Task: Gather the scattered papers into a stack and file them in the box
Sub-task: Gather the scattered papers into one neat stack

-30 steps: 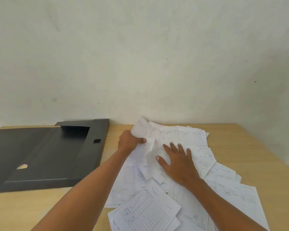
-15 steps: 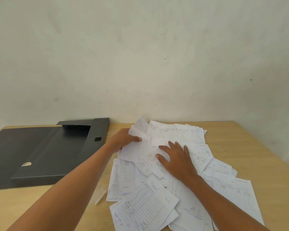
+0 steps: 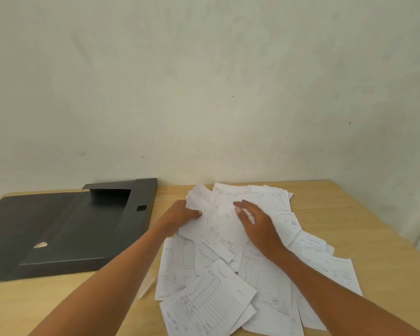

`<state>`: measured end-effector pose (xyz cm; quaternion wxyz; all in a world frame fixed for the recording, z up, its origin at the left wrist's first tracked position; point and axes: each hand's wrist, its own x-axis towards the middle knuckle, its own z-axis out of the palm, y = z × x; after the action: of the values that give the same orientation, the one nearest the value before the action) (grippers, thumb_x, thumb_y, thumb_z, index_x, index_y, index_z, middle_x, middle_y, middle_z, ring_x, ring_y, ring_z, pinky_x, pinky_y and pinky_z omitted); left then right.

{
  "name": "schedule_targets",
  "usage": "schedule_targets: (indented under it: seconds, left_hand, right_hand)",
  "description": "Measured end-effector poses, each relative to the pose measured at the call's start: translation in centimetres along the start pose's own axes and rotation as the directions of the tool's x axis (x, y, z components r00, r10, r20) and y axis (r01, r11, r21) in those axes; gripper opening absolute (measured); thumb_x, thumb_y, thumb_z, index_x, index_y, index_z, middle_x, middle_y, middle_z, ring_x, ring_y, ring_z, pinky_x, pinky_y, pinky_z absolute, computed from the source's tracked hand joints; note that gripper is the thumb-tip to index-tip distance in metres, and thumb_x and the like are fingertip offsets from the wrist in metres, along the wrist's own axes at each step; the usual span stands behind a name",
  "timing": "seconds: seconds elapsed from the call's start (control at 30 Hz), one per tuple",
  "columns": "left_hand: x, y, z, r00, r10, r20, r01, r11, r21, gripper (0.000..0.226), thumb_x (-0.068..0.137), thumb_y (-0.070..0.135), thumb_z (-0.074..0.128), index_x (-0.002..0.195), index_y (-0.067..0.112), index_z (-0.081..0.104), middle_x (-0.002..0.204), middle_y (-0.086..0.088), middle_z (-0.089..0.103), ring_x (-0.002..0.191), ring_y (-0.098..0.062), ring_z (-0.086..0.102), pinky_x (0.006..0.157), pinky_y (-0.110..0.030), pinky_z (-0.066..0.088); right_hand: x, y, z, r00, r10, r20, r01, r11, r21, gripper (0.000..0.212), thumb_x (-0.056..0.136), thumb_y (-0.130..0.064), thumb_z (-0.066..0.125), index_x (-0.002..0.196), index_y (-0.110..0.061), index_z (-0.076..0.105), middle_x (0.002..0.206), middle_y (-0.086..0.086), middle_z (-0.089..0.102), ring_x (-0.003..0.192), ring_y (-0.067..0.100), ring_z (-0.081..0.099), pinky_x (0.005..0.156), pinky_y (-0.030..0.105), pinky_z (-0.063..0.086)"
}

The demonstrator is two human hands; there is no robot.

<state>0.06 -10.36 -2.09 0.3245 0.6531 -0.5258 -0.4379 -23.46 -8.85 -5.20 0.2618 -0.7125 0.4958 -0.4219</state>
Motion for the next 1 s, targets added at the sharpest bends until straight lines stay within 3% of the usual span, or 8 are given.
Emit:
schedule_targets:
  seconds: [0.07,0.17,0.3,0.53,0.7,0.77,0.93,1.0]
  left_hand:
    - [0.3,-0.3,0.2,0.997,-0.003,-0.076,0.004,1.000,0.010,0.030,0.096,0.022,0.067,0.123,0.009,0.064,0.112,-0.005,0.071,0.091,-0.019,0.066,0.078,-0.032,0.055]
    - [0.8,0.1,0.2,0.979,-0.040,-0.201,0.044,0.999,0.015,0.045,0.097,0.029,0.064,0.132,0.004,0.055,0.128,-0.008,0.063,0.103,-0.025,0.060,0.069,-0.029,0.048]
    - [1.5,0.0,0.4,0.981,-0.036,-0.193,0.044,0.998,0.037,0.037,0.097,0.023,0.061,0.128,0.002,0.061,0.121,-0.011,0.068,0.100,-0.027,0.065,0.070,-0.031,0.050]
    - [2.4,0.7,2.1,0.999,-0.043,0.017,0.044,0.995,-0.085,0.022,0.099,0.011,0.060,0.120,0.007,0.066,0.117,-0.014,0.071,0.108,-0.035,0.069,0.095,-0.049,0.057]
    - [3.6,1.4,2.1,0.992,-0.040,-0.117,0.052,0.994,0.098,0.020,0.099,0.027,0.060,0.095,0.008,0.057,0.084,-0.006,0.063,0.068,-0.021,0.059,0.058,-0.027,0.043]
    - [4.2,1.6,1.9,0.988,-0.051,-0.146,0.063,0.995,0.083,0.026,0.100,0.030,0.059,0.103,0.005,0.054,0.078,-0.006,0.057,0.061,-0.020,0.054,0.053,-0.028,0.041]
    - [6.0,2.1,2.0,0.983,-0.108,-0.150,0.118,0.991,0.059,0.060,0.100,0.041,0.059,0.136,-0.007,0.052,0.093,-0.010,0.064,0.076,-0.026,0.065,0.055,-0.029,0.046]
    - [6.5,2.4,2.5,0.984,-0.114,-0.140,0.125,0.989,0.079,0.063,0.099,0.042,0.061,0.137,-0.007,0.050,0.114,-0.018,0.070,0.085,-0.027,0.068,0.046,-0.024,0.039]
  right_hand:
    - [0.7,-0.2,-2.2,0.993,0.053,-0.110,-0.045,0.996,0.071,0.030,0.102,-0.035,0.049,0.123,-0.024,0.068,0.126,-0.013,0.066,0.120,0.000,0.055,0.105,0.023,0.042]
    - [2.6,1.9,-5.4,0.960,0.216,-0.180,-0.252,0.945,-0.210,0.033,0.101,-0.036,0.048,0.126,-0.021,0.063,0.126,0.000,0.067,0.120,0.020,0.059,0.099,0.035,0.047]
    - [4.1,4.4,-7.8,0.797,0.569,-0.201,-0.553,0.555,-0.621,0.064,0.093,-0.058,0.049,0.138,-0.013,0.047,0.139,0.016,0.049,0.129,0.035,0.045,0.104,0.044,0.039]
    - [6.4,3.2,-4.1,0.859,0.509,0.055,-0.459,0.812,-0.361,0.057,0.088,-0.043,0.068,0.130,-0.006,0.056,0.140,0.015,0.052,0.124,0.030,0.054,0.101,0.037,0.046]
    - [7.9,3.4,-3.4,0.875,0.476,-0.094,-0.485,0.853,-0.192,0.033,0.092,-0.034,0.065,0.110,-0.007,0.063,0.121,0.015,0.067,0.098,0.028,0.066,0.084,0.037,0.053]
    - [8.6,3.8,-3.7,0.817,0.552,-0.166,-0.575,0.802,-0.161,0.048,0.089,-0.041,0.066,0.119,-0.004,0.057,0.119,0.016,0.065,0.101,0.031,0.065,0.081,0.039,0.055]
    - [10.3,4.4,-2.5,0.823,0.567,-0.034,-0.547,0.774,-0.319,0.046,0.079,-0.053,0.072,0.095,-0.012,0.060,0.112,0.010,0.062,0.098,0.028,0.062,0.077,0.036,0.051]
    - [10.3,4.0,-1.5,0.851,0.524,0.012,-0.477,0.783,-0.398,0.049,0.079,-0.051,0.074,0.105,-0.011,0.062,0.117,0.010,0.059,0.106,0.030,0.059,0.082,0.036,0.050]
